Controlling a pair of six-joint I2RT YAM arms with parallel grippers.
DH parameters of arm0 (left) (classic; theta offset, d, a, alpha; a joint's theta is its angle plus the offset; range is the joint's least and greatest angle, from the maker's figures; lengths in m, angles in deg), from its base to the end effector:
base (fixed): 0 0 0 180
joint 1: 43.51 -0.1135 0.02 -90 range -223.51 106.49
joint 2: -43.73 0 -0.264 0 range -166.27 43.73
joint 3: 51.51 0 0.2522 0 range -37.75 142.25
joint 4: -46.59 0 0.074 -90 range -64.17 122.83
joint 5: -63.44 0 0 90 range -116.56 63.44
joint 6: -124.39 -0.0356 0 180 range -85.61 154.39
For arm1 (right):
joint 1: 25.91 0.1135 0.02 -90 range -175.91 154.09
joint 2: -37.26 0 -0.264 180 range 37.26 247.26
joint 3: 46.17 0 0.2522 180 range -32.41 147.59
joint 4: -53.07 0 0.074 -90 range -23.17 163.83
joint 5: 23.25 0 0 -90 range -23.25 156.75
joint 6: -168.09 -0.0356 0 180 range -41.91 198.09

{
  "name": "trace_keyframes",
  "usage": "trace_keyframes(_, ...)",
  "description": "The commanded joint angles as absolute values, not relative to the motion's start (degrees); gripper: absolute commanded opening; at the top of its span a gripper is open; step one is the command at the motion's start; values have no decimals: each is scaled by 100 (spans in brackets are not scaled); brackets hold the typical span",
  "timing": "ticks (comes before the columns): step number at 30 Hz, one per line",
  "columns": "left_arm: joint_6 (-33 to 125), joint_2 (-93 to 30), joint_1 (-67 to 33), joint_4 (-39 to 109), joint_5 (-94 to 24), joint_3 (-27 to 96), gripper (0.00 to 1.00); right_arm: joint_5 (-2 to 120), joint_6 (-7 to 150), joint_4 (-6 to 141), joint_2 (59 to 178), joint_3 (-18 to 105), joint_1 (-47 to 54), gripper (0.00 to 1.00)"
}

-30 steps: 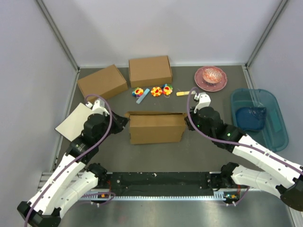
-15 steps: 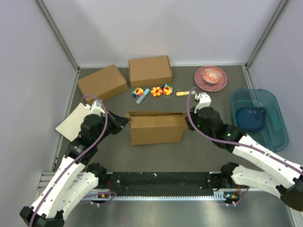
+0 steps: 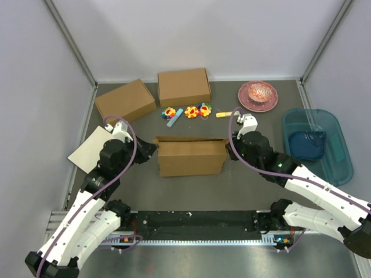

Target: Fold the paper box

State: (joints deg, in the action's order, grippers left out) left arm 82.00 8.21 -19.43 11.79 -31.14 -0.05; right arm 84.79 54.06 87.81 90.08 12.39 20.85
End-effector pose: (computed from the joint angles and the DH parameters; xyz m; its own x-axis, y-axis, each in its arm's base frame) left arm 0.1369 -0.0643 0.3008 -0.5503 -0.5605 -0.6189 0.1027 0.6902 -0.7163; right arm 0.1490 0.1423 0.2968 -0.5098 0.0230 -0.8600 -0.3279 0.9190 0.2190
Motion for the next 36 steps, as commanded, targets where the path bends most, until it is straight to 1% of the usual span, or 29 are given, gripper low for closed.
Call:
trace_keyframes(1,7316,787,-1969,1051,-2876,84,0,8459,5471,9821,9043,1188,2128,0)
trace_keyframes(11,6401,954,-1960,1243,-2392,-136,0,8406,5462,9891,9017,1276,2137,0)
trace_keyframes(21,6154,1016,-1811,1735,-2313,-794,0,8362,5366,9909,9017,1417,2216,0)
trace_keyframes(23,6163,1033,-1785,1753,-2243,-839,0,8353,5348,9927,9017,1452,2216,4)
trace_keyframes(27,6084,1112,-1758,1754,-2102,-900,0,8336,5322,9953,9026,1654,2216,16)
trace_keyframes(30,6031,1165,-1749,1736,-2015,-901,0,8344,5287,9988,9017,1855,2225,24)
trace_keyframes(33,5996,1165,-1740,1701,-1953,-874,0,8397,5286,10014,9026,2049,2216,28)
trace_keyframes(36,5979,1148,-1732,1674,-1953,-857,0,8502,5321,10014,9061,2225,2216,30)
